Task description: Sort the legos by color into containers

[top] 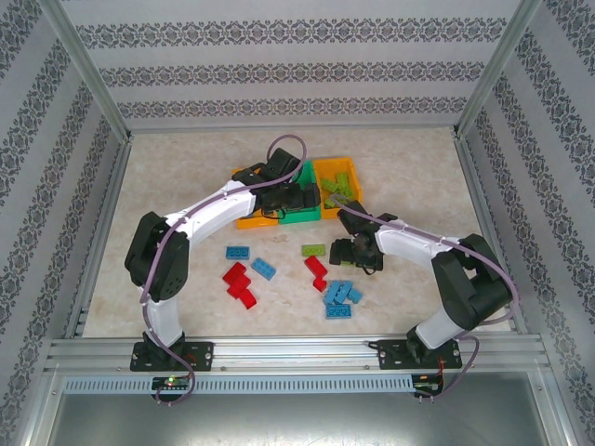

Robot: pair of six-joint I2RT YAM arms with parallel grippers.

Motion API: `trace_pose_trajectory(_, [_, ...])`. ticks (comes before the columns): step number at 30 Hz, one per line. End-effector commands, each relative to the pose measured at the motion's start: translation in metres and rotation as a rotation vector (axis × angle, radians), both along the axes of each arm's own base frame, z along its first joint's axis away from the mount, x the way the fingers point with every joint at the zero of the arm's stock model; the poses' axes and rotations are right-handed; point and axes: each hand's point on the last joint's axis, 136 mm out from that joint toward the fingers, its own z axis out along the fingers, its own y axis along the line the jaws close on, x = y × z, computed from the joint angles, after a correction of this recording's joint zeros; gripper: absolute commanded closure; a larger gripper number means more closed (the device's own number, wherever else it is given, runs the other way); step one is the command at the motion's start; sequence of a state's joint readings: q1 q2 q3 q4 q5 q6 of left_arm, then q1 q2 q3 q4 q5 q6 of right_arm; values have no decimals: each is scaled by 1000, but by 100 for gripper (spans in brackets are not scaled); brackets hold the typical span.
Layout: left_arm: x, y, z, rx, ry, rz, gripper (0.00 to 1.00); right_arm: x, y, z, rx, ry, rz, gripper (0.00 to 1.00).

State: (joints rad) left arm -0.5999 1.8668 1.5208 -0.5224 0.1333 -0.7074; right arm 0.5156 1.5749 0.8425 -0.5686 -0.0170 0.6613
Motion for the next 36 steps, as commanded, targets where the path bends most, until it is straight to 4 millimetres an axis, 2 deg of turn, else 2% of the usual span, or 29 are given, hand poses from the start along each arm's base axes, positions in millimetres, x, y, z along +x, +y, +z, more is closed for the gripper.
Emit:
trace_pose_trajectory(1, [6, 7, 23, -14, -73, 6, 1, 7, 2, 0, -32, -7, -13, 12])
trace_pose_trajectory(4, [4, 11, 23, -9, -76, 11, 1, 8, -2, -3, -73, 4, -8, 14])
trace_pose_trajectory(7, [2, 16, 25, -6, -82, 16, 1, 5, -7, -7, -105, 25, -1, 24])
trace_pose_trajectory(13, [-2, 31, 27, -1, -88, 42, 0, 3, -8, -12, -113, 45, 6, 36])
trace_pose_trajectory(16, [-5, 37, 27, 5, -90, 51, 1, 7, -7, -4, -115, 23, 14, 36])
trace_pose_trajectory(19, [-8, 43, 26, 21, -90, 56, 1, 15, -3, 15, -100, -18, 29, 36])
trace_pose_trajectory(22, [-14, 47, 23, 39, -82, 47, 1, 32, 2, 39, -68, -75, 45, 36])
trace_pose_trajectory(26, [-26, 53, 13, 69, -47, 27, 0, 68, 2, 68, -41, -157, 61, 36])
trace_pose_trajectory(32, [-45, 51, 0, 89, 1, 5, 0, 123, 1, 93, -29, -230, 64, 35])
trace_pose_trajectory(36, [-57, 43, -11, 94, 32, -16, 0, 160, 3, 100, -8, -272, 53, 35])
